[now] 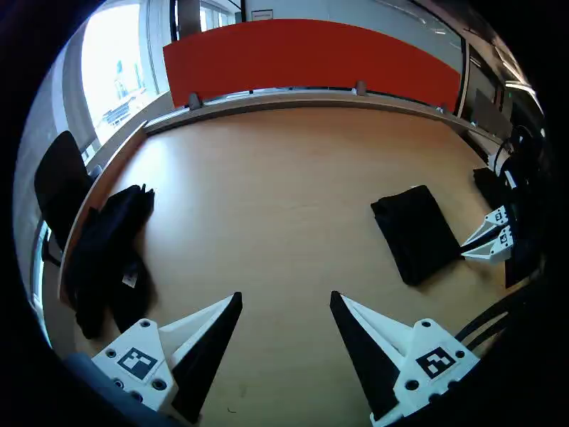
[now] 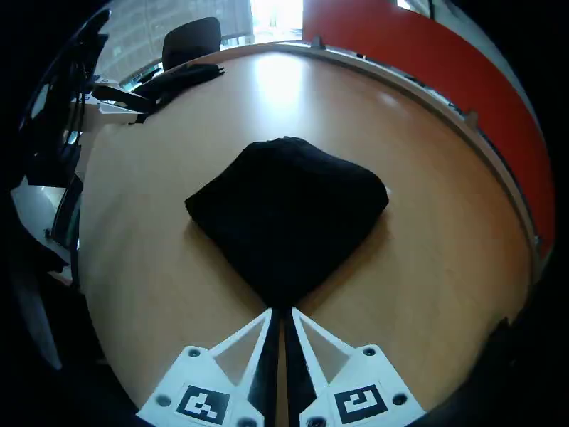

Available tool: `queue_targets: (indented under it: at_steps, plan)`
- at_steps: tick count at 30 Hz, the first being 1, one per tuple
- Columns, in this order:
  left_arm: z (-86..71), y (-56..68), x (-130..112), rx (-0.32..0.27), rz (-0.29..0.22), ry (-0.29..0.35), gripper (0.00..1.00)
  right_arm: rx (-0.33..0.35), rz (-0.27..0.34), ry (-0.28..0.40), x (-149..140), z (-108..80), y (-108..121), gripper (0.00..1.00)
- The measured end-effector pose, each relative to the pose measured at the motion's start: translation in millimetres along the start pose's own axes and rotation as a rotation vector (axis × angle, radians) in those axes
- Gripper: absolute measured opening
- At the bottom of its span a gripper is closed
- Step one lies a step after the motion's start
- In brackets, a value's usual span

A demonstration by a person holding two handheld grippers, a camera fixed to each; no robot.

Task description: Fold towel

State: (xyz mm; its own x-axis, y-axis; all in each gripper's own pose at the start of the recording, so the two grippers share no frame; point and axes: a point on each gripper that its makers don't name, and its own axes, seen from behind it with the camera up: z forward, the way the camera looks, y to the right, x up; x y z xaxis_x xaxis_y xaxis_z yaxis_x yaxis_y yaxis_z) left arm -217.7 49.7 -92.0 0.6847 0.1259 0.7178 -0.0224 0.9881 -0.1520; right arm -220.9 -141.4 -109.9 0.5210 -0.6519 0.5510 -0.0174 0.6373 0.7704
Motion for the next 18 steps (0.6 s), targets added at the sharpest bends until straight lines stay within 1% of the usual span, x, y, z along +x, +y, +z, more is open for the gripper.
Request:
queue_targets:
  at_steps: [3, 8, 14, 18]
  plan:
    - [0.1, -0.6, -0.9, 0.001, 0.001, -0.001, 0.91, -0.004, -0.005, 0.009, 4.2, -2.9, 0.2, 0.04]
    - [0.2, -2.3, -2.6, 0.003, 0.002, -0.002, 0.91, -0.016, -0.019, 0.033, 18.9, -13.5, 2.2, 0.04]
    - [0.9, -1.5, -2.7, 0.0, -0.003, 0.002, 0.92, -0.031, -0.042, 0.082, 52.8, -26.9, 7.9, 0.04]
    - [-0.1, -0.9, -1.6, -0.002, -0.008, 0.009, 0.91, -0.043, -0.067, 0.113, 78.6, -35.7, 11.8, 0.04]
